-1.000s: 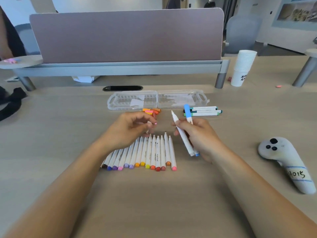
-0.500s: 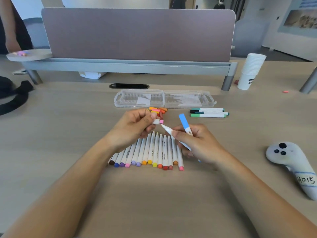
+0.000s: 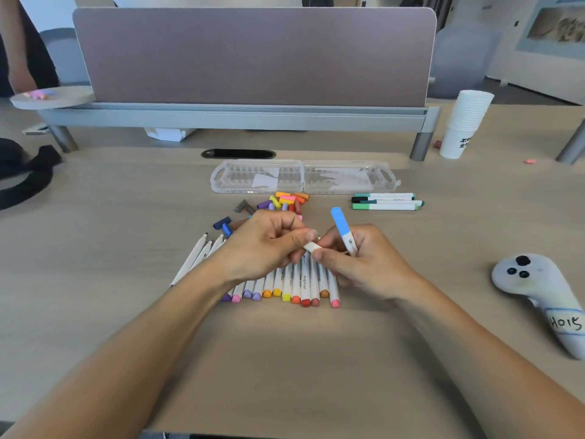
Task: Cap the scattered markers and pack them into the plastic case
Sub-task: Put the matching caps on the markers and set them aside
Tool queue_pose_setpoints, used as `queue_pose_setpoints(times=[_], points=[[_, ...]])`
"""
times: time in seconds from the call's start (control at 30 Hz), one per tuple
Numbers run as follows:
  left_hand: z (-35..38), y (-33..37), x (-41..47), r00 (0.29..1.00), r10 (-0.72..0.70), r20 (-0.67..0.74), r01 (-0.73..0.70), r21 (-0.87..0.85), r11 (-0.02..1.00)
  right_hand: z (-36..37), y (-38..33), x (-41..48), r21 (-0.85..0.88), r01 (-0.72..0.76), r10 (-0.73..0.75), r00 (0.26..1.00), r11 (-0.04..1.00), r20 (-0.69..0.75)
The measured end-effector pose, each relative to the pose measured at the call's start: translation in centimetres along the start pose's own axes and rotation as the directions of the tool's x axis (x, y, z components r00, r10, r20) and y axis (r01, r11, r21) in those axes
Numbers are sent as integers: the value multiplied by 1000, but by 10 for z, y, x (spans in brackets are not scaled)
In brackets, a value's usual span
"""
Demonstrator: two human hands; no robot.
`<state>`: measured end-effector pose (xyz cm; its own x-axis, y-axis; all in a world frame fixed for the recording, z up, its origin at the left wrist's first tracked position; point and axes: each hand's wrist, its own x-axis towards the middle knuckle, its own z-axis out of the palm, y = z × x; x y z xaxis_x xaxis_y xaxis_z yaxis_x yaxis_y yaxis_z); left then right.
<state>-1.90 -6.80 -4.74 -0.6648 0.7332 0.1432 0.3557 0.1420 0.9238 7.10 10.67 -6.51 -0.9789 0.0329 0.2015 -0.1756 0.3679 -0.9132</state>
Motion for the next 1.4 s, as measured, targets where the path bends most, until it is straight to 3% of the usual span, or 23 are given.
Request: queue_pose_setpoints(times=[0.13, 0.23, 0.33, 0.47, 0.6, 0.7, 0.87, 1.0, 1.1, 1.4], points=[[0, -2, 1, 1000, 24, -13, -23, 26, 999, 3, 1, 1, 20, 7, -7, 1000, 1000, 13], [-3, -2, 4, 995, 79, -57, -84, -79, 993, 1, -2, 2, 43, 41, -43, 998, 998, 48], [-11, -5, 6, 985, 78, -153, -96, -115, 989, -7, 2, 5, 83, 15, -7, 995, 996, -100], [-26, -21, 9, 963, 19, -271, -8, 41, 999, -12, 9, 10, 111, 22, 13, 953, 994, -303], [-39, -35, 15, 937, 22, -350, 47, 187, 981, -12, 19, 13, 228, -16, 100, 927, 974, -362], [-42, -38, 16, 933, 27, -360, 68, 248, 966, -11, 24, 15, 153, -114, 161, 923, 982, -349], [-50, -35, 31, 932, -5, -363, 148, 369, 918, -14, 11, 15, 79, -178, 194, 872, 981, -449], [-58, -28, 61, 933, -33, -359, 217, 486, 847, -18, 12, 11, -304, -302, 198, 923, 903, -329], [-53, -19, 83, 945, -42, -324, 238, 596, 767, -12, 15, 10, -538, -278, 195, 959, 796, -208], [-53, -29, 136, 949, -175, -261, 314, 788, 529, -8, 15, 11, -606, -326, 238, 945, 725, -224]])
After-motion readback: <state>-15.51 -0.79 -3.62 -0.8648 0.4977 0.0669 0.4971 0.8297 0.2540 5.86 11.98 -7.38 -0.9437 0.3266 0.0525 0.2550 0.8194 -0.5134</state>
